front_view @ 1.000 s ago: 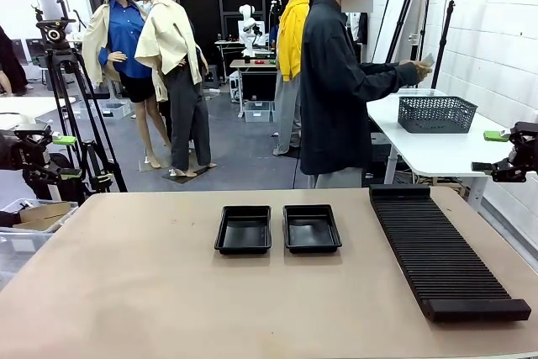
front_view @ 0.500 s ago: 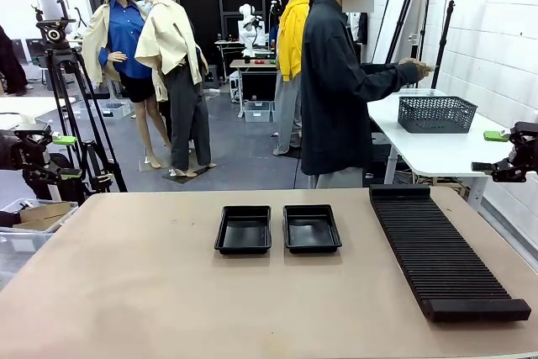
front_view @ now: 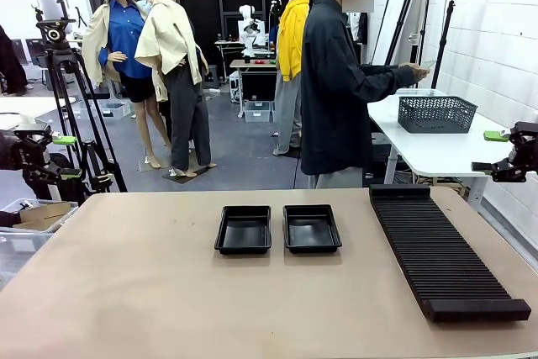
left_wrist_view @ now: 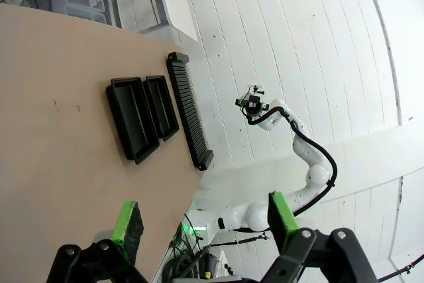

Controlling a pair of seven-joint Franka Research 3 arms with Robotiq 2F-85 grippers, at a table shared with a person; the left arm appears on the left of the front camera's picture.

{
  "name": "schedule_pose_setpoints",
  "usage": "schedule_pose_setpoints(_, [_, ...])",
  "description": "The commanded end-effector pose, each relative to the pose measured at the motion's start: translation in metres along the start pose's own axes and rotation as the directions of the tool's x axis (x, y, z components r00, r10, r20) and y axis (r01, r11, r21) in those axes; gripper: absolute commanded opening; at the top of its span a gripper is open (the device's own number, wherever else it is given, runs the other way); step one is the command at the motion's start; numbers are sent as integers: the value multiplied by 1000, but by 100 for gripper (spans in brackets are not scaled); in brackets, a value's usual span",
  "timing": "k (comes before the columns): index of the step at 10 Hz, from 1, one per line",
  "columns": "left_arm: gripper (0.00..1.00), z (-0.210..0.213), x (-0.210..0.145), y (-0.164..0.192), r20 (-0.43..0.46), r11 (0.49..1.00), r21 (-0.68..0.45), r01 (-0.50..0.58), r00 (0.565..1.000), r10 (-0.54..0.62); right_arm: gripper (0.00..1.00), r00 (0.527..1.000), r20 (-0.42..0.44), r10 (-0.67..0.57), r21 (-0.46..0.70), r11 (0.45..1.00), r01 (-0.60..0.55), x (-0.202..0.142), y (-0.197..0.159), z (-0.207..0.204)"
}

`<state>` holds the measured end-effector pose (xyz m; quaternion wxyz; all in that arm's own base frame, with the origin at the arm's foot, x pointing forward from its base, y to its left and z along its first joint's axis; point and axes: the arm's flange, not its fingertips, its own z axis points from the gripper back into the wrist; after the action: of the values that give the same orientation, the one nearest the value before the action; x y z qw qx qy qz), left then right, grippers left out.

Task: Inspect and transfer BCBs to ESD trays.
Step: Pick up the Blank PCB from the PCB Rack and place it in the left ESD tray.

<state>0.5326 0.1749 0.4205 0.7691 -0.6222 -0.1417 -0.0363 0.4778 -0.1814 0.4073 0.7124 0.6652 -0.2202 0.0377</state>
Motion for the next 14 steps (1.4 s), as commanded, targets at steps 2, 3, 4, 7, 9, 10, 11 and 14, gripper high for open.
schedule_pose_setpoints(2, [100, 1, 1, -3, 3, 1000, -1, -11, 1000, 11, 100, 1000, 2, -4, 1, 1000, 4, -1, -1, 0])
schedule_pose_setpoints(3, [100, 1, 1, -3, 3, 1000, -1, -11, 1000, 11, 100, 1000, 2, -4, 1, 1000, 4, -1, -1, 0])
schedule_pose_setpoints(4, [100, 1, 1, -3, 3, 1000, -1, -11, 1000, 11, 100, 1000, 2, -4, 1, 1000, 4, -1, -1, 0])
schedule_pose_setpoints(7, [100, 1, 1, -3, 3, 1000, -1, -11, 1000, 11, 100, 1000, 2, -4, 1, 1000, 4, -1, -1, 0])
schedule_pose_setpoints(9, [100, 1, 1, -3, 3, 1000, -1, -11, 1000, 11, 100, 1000, 2, -4, 1, 1000, 4, -1, -1, 0])
schedule_pose_setpoints(10, [100, 1, 1, -3, 3, 1000, -1, -11, 1000, 11, 100, 1000, 2, -4, 1, 1000, 4, -1, -1, 0])
schedule_pose_setpoints(11, [100, 1, 1, -3, 3, 1000, -1, -11, 1000, 11, 100, 1000, 2, -4, 1, 1000, 4, -1, -1, 0])
schedule_pose_setpoints(14, [100, 1, 1, -3, 3, 1000, -1, -11, 1000, 11, 100, 1000, 2, -4, 1, 1000, 4, -1, -1, 0])
